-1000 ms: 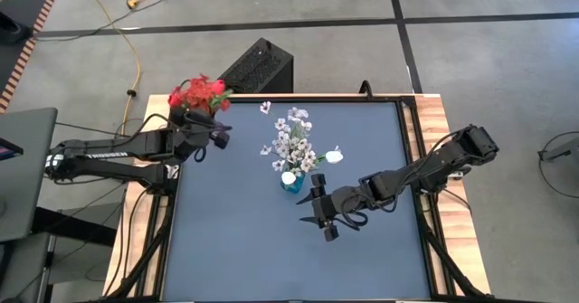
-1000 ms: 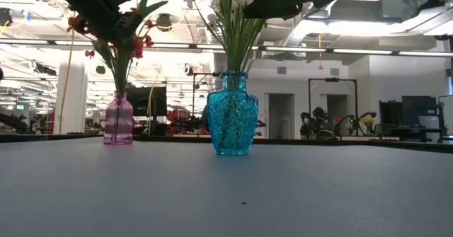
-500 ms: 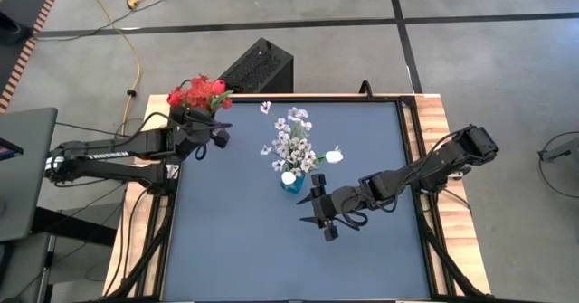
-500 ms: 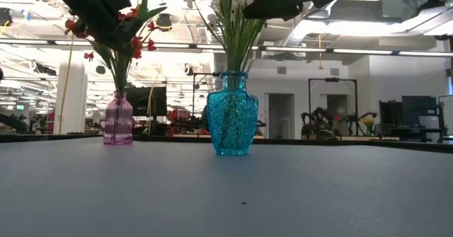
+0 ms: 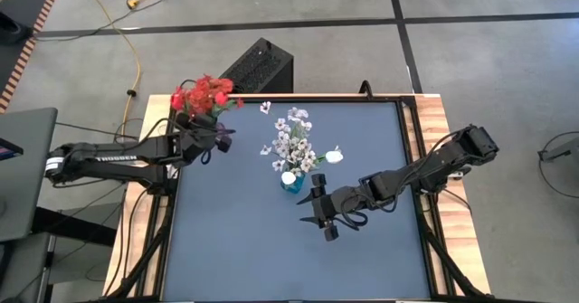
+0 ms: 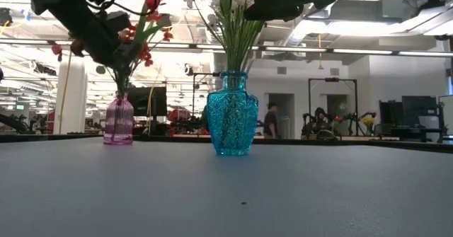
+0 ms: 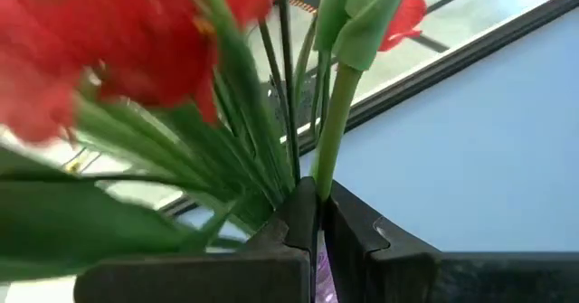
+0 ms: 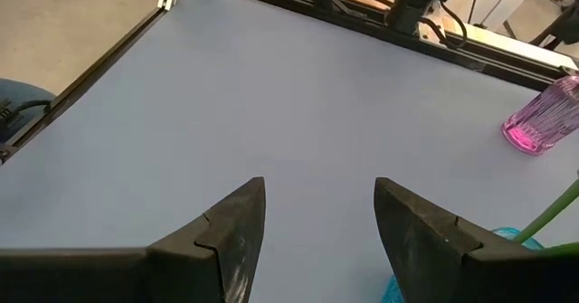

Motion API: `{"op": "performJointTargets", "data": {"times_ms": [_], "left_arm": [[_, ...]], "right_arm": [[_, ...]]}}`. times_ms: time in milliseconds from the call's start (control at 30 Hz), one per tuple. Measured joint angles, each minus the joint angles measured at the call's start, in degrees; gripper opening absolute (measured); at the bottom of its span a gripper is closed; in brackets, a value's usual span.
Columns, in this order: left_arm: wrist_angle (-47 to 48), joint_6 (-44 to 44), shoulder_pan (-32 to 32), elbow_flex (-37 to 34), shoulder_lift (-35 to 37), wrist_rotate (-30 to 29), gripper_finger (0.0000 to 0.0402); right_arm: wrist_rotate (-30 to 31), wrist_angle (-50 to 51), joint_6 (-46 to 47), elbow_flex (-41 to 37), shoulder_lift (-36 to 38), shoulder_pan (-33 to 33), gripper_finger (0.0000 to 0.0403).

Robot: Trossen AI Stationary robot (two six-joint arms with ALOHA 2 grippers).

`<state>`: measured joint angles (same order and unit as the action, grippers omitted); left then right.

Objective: Sort flowers into vase by color
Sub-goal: Put the red flower into the purple vase

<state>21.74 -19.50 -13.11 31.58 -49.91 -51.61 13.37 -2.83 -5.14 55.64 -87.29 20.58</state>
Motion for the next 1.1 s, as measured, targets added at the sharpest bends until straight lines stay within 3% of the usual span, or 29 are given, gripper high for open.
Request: {"op": "performJointTargets", "data": {"times_ms": [733, 1100], "left_arm": [[-1.8, -0.6, -4.0, -2.6, 0.1, 9.0, 0.0000], [-0.7, -0.7, -3.9, -2.6, 0.1, 7.6, 0.0013]], "right_arm": [[0.0, -0.2, -0.8, 0.0, 0.0, -0.1, 0.0232], [0.0, 0.0, -0.7, 0.0, 0.0, -0.1, 0.0232]]}}
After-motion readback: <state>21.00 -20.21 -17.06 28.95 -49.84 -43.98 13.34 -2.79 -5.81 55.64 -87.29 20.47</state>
